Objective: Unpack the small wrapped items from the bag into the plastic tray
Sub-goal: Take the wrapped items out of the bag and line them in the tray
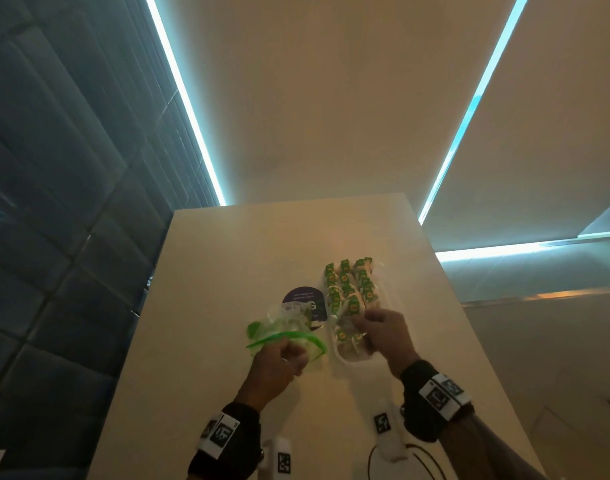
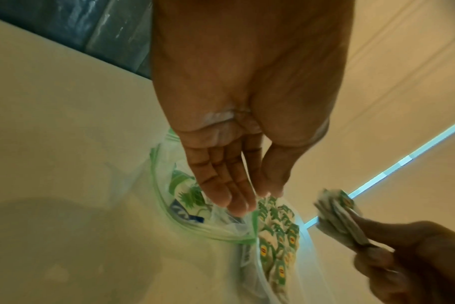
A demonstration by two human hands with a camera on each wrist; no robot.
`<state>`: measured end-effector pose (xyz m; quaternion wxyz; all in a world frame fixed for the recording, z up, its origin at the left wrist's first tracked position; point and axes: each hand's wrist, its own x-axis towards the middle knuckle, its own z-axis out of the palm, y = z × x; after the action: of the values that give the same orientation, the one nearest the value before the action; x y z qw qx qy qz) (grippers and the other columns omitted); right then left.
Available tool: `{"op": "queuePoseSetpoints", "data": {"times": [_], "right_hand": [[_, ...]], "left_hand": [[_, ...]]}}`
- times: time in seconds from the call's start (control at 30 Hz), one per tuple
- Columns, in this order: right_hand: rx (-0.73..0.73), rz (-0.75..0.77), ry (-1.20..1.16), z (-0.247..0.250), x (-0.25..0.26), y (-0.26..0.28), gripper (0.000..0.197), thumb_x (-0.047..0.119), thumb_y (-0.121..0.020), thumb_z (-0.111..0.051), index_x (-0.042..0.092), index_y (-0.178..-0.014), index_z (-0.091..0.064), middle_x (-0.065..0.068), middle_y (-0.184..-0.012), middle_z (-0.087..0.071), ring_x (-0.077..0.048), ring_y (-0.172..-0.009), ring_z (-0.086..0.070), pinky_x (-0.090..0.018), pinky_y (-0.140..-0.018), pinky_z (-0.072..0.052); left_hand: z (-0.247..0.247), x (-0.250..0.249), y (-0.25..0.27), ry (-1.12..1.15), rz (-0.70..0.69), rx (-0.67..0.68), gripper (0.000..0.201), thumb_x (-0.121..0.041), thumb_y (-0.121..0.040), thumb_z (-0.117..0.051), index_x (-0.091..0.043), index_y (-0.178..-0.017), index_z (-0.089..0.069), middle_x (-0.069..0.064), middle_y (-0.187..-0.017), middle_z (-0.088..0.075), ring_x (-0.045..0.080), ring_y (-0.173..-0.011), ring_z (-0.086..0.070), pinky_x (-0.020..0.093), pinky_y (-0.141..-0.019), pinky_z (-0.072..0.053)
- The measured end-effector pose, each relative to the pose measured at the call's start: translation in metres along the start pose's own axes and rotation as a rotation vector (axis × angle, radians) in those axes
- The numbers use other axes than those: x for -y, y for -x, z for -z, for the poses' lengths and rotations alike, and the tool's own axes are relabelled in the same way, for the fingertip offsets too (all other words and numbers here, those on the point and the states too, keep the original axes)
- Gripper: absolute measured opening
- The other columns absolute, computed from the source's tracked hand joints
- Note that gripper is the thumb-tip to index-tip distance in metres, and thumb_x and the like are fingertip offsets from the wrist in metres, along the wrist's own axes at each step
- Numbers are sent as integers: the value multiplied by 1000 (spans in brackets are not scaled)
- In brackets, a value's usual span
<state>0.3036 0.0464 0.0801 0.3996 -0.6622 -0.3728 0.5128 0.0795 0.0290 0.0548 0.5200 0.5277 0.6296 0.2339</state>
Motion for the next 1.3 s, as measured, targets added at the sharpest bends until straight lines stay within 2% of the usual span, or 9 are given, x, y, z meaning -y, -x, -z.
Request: {"op": "queuePoseSetpoints", "data": {"times": [0.1, 0.2, 0.37, 0.43, 0.5, 0.63, 0.87, 1.17, 1.3], "right_hand": [[-109, 43, 185, 31, 1, -24, 11, 14, -84, -73, 4, -80, -73, -16, -73, -71, -18, -49, -58, -27, -45, -48], [-162, 32, 399, 49, -6, -48, 11, 18, -85, -72, 9, -78, -73, -13, -74, -71, -19, -54, -62, -26, -47, -50], [-142, -42, 643, 50, -24, -83, 22, 24, -79, -74, 25, -58, -65, -5, -70, -71, -25, -67, -68, -44, -69, -61], [-115, -71, 682, 44, -27, -92, 17, 25, -78, -75, 24, -63, -68, -5, -74, -72, -24, -69, -68, -44, -72, -61], [-78, -80, 744, 36, -32, -100, 9, 25, -79, -75, 17, -77, -74, -7, -83, -72, -26, -76, -69, -44, -78, -60], [-46, -127, 819, 26, -37, -109, 17, 26, -82, -71, 11, -88, -73, -13, -94, -70, -31, -84, -69, -43, -82, -59], [-84, -222, 796, 19, -38, -110, 42, 30, -84, -70, -1, -110, -59, -20, -114, -62, -37, -101, -64, -44, -87, -56], [-98, -214, 819, 15, -52, -110, 38, 36, -85, -63, 5, -107, -60, -18, -109, -64, -37, -105, -60, -48, -88, -55], [-87, -227, 840, 13, -52, -106, 43, 40, -88, -62, 4, -110, -57, -17, -119, -53, -36, -108, -57, -48, -92, -53]], "left_hand": [[5, 9, 3, -163, 26, -44, 17, -16, -82, -72, -31, -76, -66, -11, -79, -69, 1, -74, -61, 15, -69, -45], [5, 14, 5, -194, 56, -60, 19, -17, -82, -72, -33, -76, -65, -12, -82, -70, 3, -80, -63, 9, -67, -42], [2, 15, 1, -207, 63, -53, 22, -16, -81, -70, -35, -73, -65, -13, -80, -70, 2, -81, -65, 7, -68, -43], [2, 16, -1, -207, 70, -33, 23, -15, -81, -70, -35, -73, -64, -14, -82, -69, 3, -83, -65, 11, -74, -46], [2, 17, -3, -213, 73, -29, 24, -14, -81, -70, -36, -72, -64, -16, -81, -68, 3, -84, -65, 14, -77, -47], [3, 19, -7, -211, 86, -33, 21, -14, -82, -69, -33, -76, -64, -11, -86, -69, 8, -88, -65, 12, -73, -44], [0, 14, -11, -248, 96, -56, 16, -14, -83, -67, -29, -87, -64, -7, -92, -67, 9, -93, -63, 15, -79, -40], [-5, 15, -13, -235, 117, -52, 15, -13, -83, -69, -26, -90, -67, -6, -93, -68, 10, -93, -63, 16, -82, -44], [-3, 16, -13, -253, 110, -60, 17, -14, -84, -68, -18, -100, -71, -6, -96, -68, 10, -95, -63, 17, -84, -45]]}}
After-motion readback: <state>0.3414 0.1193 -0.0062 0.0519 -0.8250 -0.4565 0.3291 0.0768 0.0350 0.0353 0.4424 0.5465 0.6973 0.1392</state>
